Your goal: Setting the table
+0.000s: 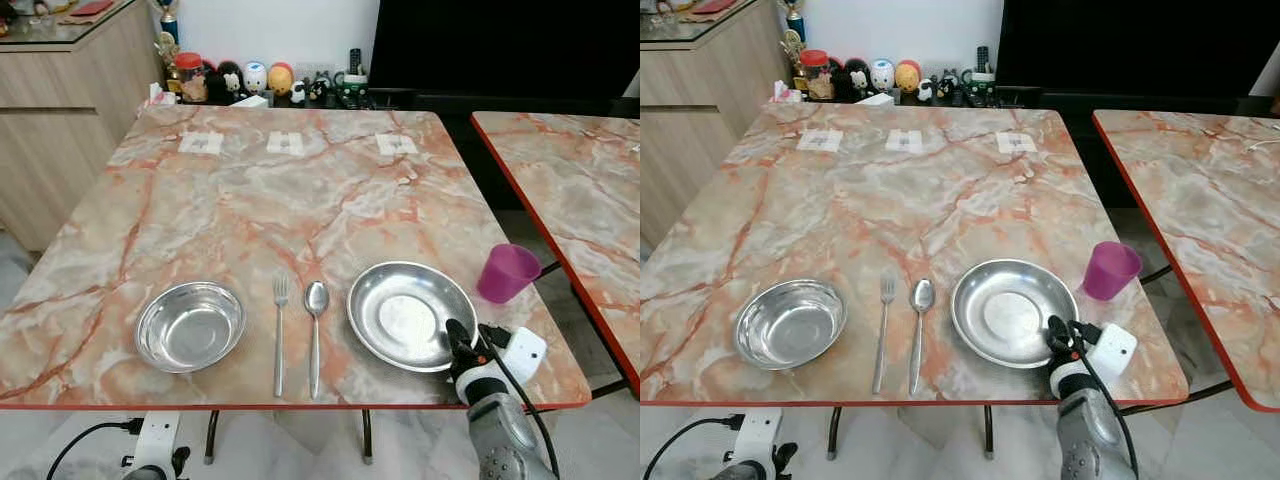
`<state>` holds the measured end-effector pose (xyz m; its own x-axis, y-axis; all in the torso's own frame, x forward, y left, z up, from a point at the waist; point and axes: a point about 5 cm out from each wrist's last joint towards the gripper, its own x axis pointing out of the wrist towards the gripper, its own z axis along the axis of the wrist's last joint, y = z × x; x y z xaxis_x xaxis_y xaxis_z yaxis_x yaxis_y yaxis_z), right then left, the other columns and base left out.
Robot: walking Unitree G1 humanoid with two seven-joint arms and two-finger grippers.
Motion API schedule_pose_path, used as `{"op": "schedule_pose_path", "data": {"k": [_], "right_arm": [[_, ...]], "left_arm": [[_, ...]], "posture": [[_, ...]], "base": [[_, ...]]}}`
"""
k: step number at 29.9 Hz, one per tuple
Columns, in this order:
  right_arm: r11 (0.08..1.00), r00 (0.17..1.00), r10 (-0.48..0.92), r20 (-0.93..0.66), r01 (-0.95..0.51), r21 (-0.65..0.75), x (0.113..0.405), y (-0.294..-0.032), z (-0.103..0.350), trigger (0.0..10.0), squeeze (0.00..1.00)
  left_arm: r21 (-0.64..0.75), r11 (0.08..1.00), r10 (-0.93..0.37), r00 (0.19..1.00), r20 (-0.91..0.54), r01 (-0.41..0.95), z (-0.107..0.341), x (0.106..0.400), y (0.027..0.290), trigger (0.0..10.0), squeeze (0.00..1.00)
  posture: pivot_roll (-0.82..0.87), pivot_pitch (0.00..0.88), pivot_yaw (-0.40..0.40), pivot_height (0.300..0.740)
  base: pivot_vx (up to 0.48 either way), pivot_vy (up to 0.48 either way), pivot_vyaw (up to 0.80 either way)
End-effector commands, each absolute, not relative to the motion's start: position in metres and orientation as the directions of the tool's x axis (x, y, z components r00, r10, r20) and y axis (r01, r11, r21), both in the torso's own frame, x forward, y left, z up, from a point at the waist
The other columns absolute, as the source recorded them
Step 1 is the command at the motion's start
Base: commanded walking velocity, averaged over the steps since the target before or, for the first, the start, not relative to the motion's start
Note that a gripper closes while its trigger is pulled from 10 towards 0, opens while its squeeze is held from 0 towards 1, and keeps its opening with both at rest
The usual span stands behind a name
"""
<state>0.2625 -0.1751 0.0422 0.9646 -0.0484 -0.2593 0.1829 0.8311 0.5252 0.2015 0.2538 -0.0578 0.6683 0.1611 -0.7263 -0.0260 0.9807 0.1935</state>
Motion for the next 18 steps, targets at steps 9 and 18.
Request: {"op": "schedule_pose_path", "data": {"k": [9, 18], "right_arm": [[0.833, 0.983, -0.052, -0.176, 0.14, 0.535, 0.266, -0.169, 0.051, 0.0, 0.0], [0.83, 0.996, -0.08, 0.038, 0.046, 0.555, 0.272, -0.159, 0.082, 0.0, 0.0]], "left_arm": [[0.202, 0.979, 0.164, 0.661, -0.733, -0.02, -0.058, 0.201, 0.254, 10.0, 0.0], [0.206, 0.978, 0.168, 0.661, -0.731, -0.02, -0.058, 0.201, 0.253, 10.0, 0.0]], "posture": [[0.14, 0.032, -0.062, 0.74], [0.13, 0.034, -0.057, 0.74]], "base": [[0.0, 0.0, 0.0], [0.0, 0.0, 0.0]]}}
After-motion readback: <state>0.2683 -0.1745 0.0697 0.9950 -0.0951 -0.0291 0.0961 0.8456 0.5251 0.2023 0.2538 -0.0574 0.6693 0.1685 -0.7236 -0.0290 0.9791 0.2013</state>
